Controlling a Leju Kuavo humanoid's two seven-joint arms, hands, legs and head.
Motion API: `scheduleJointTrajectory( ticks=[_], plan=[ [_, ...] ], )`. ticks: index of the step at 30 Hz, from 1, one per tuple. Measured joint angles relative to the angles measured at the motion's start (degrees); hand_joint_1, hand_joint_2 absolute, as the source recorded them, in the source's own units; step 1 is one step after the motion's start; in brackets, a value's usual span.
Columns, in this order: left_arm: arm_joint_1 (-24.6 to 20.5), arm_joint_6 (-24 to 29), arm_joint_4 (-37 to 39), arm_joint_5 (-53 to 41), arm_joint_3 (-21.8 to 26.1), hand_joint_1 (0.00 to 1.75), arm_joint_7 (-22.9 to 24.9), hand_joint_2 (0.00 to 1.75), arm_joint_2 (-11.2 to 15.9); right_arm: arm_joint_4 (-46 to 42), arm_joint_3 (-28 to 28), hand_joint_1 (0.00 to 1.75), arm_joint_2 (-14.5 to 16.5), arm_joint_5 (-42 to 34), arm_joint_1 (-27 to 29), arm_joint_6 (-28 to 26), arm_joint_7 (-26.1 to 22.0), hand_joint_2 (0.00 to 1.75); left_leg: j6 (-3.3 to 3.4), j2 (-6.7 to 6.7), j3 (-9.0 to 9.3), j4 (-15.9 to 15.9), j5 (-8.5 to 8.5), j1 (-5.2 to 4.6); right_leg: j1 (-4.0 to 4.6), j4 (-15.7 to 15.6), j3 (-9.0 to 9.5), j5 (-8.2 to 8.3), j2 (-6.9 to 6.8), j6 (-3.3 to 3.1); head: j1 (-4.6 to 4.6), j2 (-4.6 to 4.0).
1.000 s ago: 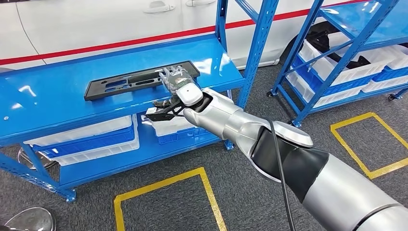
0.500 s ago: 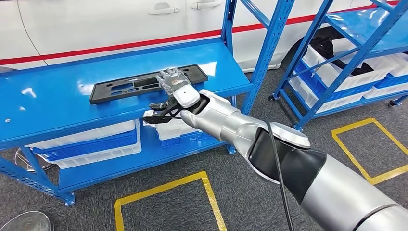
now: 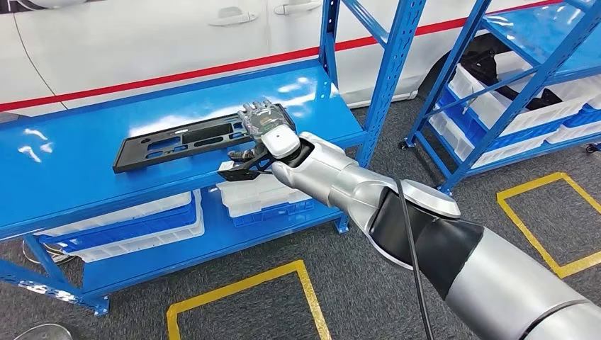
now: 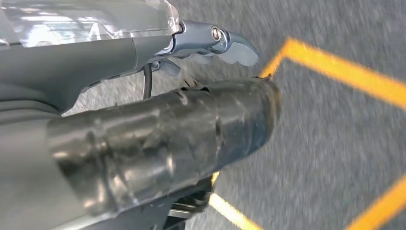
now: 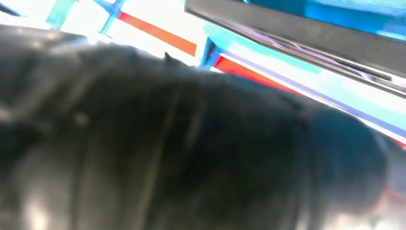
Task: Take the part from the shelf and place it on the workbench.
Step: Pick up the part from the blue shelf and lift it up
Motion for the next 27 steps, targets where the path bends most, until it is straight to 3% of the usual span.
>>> scheduleJointTrajectory(
  ticks=[2, 3, 4, 6, 7, 8, 12, 14, 16, 17, 18, 19, 21, 22, 23, 25, 27],
  plan=[
    [0.01, 0.0, -0.01, -0.01, -0.01, 0.0, -0.05, 0.0, -0.02, 0.07, 0.0, 0.0, 0.32, 0.03, 0.37, 0.02, -0.01, 0.0, 0.13, 0.0, -4.39, 6.72, -1.4, -0.09, 0.44, 0.07, 0.7, -0.63, 0.08, -0.43, -0.01, 0.0],
    [0.03, 0.01, -0.01, -0.02, -0.02, 0.0, -0.09, 0.0, -0.02, 0.14, 0.0, 0.0, 0.42, 0.04, 0.63, 0.03, 0.0, 0.0, 0.28, 0.0, -5.45, 7.42, -0.42, -0.16, 0.65, 0.13, 1.17, -1.05, 0.12, -0.51, 0.01, 0.0],
    [0.06, 0.02, -0.01, -0.02, -0.02, 0.0, -0.11, 0.0, -0.02, 0.19, 0.0, 0.0, 0.51, 0.06, 0.8, 0.02, 0.01, 0.0, 0.52, 0.0, -5.46, 5.99, 1.62, -0.25, 0.83, 0.23, 1.71, -1.52, 0.15, -0.54, 0.01, 0.0],
    [0.13, 0.03, 0.01, -0.03, -0.02, 0.0, -0.14, 0.0, -0.01, 0.29, 0.01, 0.0, 0.68, 0.11, 0.88, -0.02, 0.01, 0.0, 1.31, -0.01, -3.32, -0.84, 6.79, -0.6, 1.09, 0.49, 2.79, -2.67, 0.16, -0.48, 0.01, 0.0],
    [0.14, 0.03, 0.04, -0.03, -0.03, 0.0, -0.16, 0.0, -0.01, 0.35, 0.01, 0.0, 0.79, 0.16, 0.83, -0.05, 0.01, 0.0, 1.69, -0.03, -2.12, -3.88, 8.25, -0.82, 1.23, 0.71, 3.04, -3.15, 0.19, -0.35, 0.01, 0.0],
    [0.08, 0.04, 0.08, -0.04, -0.04, 0.0, -0.2, 0.0, -0.02, 0.43, 0.01, 0.0, 0.9, 0.24, 0.8, -0.1, 0.01, 0.0, 1.99, -0.04, -1.22, -6.04, 8.66, -1.0, 1.29, 0.89, 3.04, -3.51, 0.21, -0.18, 0.01, 0.0],
    [-0.03, 0.05, 0.13, -0.04, -0.08, 0.0, -0.43, 0.0, -0.15, 0.78, -0.03, 0.0, 1.15, 0.67, 0.92, -0.49, 0.02, 0.0, 2.5, -0.18, -0.01, -8.17, 7.46, -0.89, 1.27, 1.33, 2.59, -4.31, 0.23, 0.73, 0.02, 0.01],
    [0.03, 0.09, 0.13, -0.05, -0.09, 0.0, -0.55, 0.0, -0.25, 0.89, -0.1, 0.0, 1.08, 0.87, 0.87, -0.77, 0.03, 0.0, 2.92, -0.14, 0.94, -8.87, 7.18, -0.57, 1.05, 5.23, 0.74, -6.13, 0.2, 1.43, 0.04, 0.01],
    [-0.04, 0.14, 0.13, -0.07, -0.09, 0.0, -0.62, 0.0, -0.28, 1.09, -0.16, 0.0, 0.93, 0.94, 1.18, -0.91, 0.02, 0.0, 3.22, -0.13, 1.76, -9.06, 6.63, -0.5, 0.46, 12.52, -3.44, -8.44, 0.15, 2.07, 0.04, 0.0],
    [-0.05, 0.14, 0.13, -0.08, -0.09, 0.0, -0.63, 0.0, -0.3, 1.21, -0.16, 0.0, 0.88, 0.94, 1.49, -0.92, 0.01, 0.0, 3.23, -0.15, 2.18, -9.05, 6.27, -0.47, 0.14, 15.51, -5.54, -8.77, 0.13, 2.36, 0.04, 0.0],
    [-0.02, 0.15, 0.13, -0.09, -0.09, 0.0, -0.62, 0.0, -0.33, 1.32, -0.16, 0.0, 0.84, 0.95, 1.78, -0.93, 0.0, 0.0, 3.18, -0.19, 2.66, -9.01, 5.87, -0.41, -0.15, 16.7, -6.87, -8.03, 0.12, 2.6, 0.04, 0.0],
    [0.03, 0.15, 0.13, -0.09, -0.1, 0.0, -0.62, 0.0, -0.39, 1.41, -0.17, 0.0, 0.79, 0.96, 1.98, -0.95, -0.02, 0.0, 3.07, -0.25, 3.23, -8.96, 5.42, -0.33, -0.4, 15.9, -7.28, -6.2, 0.1, 2.78, 0.04, 0.0],
    [0.11, 0.15, 0.13, -0.05, -0.11, 0.0, -0.61, 0.0, -0.51, 1.5, -0.19, 0.0, 0.68, 1.0, 2.04, -0.96, -0.07, 0.0, 2.64, -0.33, 4.45, -8.89, 4.42, -0.12, -0.67, 9.39, -5.49, -0.91, 0.01, 2.89, 0.04, 0.0],
    [0.06, 0.15, 0.14, -0.04, -0.11, 0.0, -0.61, 0.0, -0.55, 1.54, -0.2, 0.0, 0.66, 1.02, 2.0, -0.97, -0.13, 0.0, 2.32, -0.35, 4.92, -8.84, 3.98, -0.12, -0.54, 6.23, -4.29, 0.96, -0.03, 2.83, 0.04, 0.0],
    [0.01, 0.15, 0.15, -0.03, -0.11, 0.0, -0.6, 0.0, -0.57, 1.57, -0.21, 0.0, 0.64, 1.03, 1.96, -0.97, -0.21, 0.0, 1.98, -0.36, 5.16, -8.84, 3.67, -0.16, -0.36, 3.9, -3.27, 1.73, -0.06, 2.63, 0.04, 0.0],
    [-0.16, 0.16, 0.17, -0.03, -0.13, 0.0, -0.6, 0.0, -0.57, 1.63, -0.22, 0.0, 0.66, 1.05, 1.97, -0.99, -0.4, 0.0, 1.29, -0.33, 5.18, -8.94, 3.43, -0.27, 0.13, 2.27, -2.41, 0.98, -0.03, 1.98, 0.05, 0.01],
    [-0.21, 0.17, 0.17, -0.03, -0.13, 0.0, -0.61, 0.0, -0.57, 1.63, -0.25, 0.0, 0.7, 1.06, 2.05, -1.04, -0.51, 0.0, 0.68, -0.2, 5.21, -8.89, 3.04, -0.18, -0.01, 1.4, -1.81, 0.28, 0.05, 1.22, 0.04, 0.01]
  ],
)
